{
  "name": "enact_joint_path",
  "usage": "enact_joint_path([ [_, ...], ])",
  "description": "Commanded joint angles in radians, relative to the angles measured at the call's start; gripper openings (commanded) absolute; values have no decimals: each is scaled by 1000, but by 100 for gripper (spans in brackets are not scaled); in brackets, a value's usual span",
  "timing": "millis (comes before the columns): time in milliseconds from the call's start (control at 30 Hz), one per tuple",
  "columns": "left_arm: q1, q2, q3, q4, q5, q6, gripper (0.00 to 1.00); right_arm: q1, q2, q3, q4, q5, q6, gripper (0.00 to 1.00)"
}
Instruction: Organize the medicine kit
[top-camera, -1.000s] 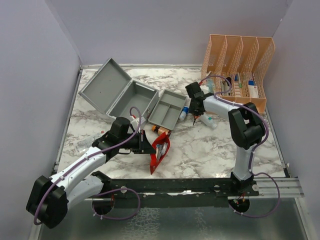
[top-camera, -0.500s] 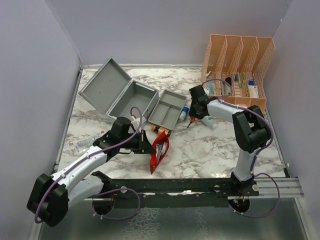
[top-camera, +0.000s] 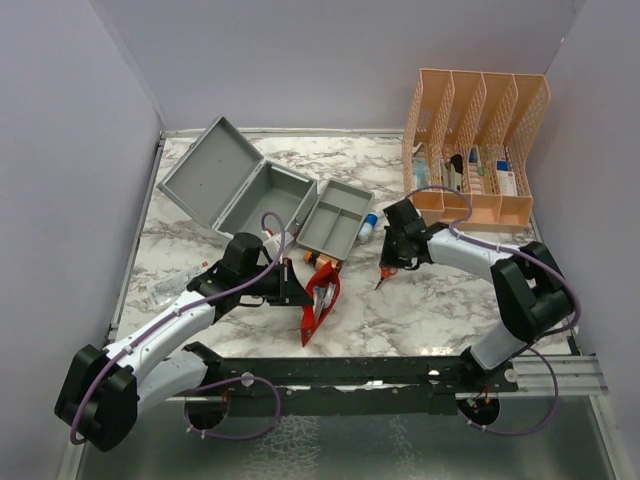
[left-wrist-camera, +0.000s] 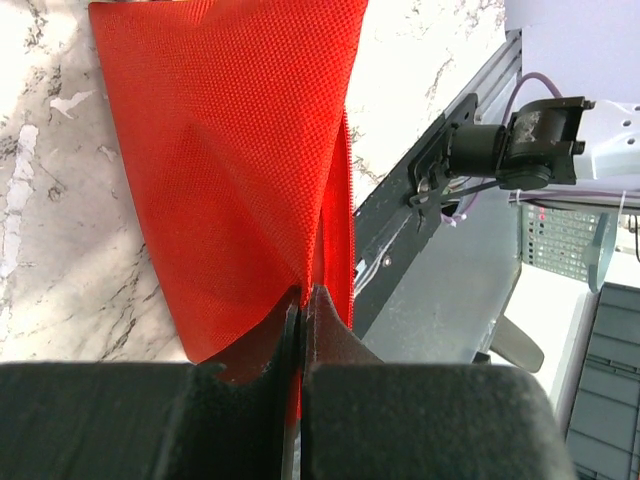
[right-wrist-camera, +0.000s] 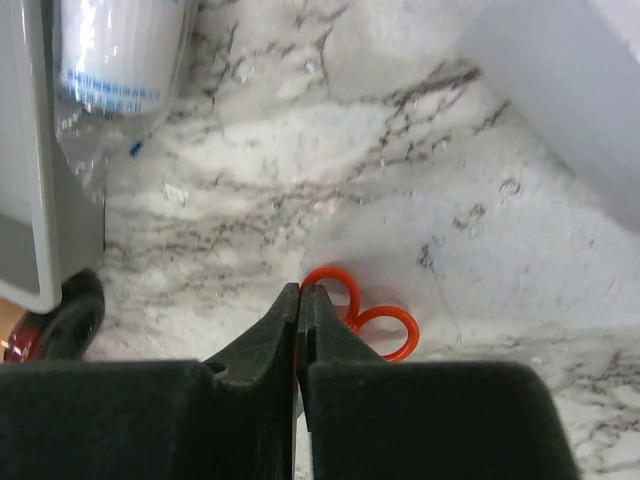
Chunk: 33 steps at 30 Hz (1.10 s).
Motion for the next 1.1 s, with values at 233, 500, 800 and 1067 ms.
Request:
enact_joint_path([
  [233,3,1,38,71,46,-3,0,36,-183,-117,14,-51,10,1],
  [500,2,19,5,215,99,-89,0,58,-303,-170,120,-100,8,1],
  [800,1,79,13,125,86,42,0,101,-430,-212,206,-108,-33,1],
  [1067,2,106,22,42,27,107,0,223,-500,-214,271,-74,-33,1],
])
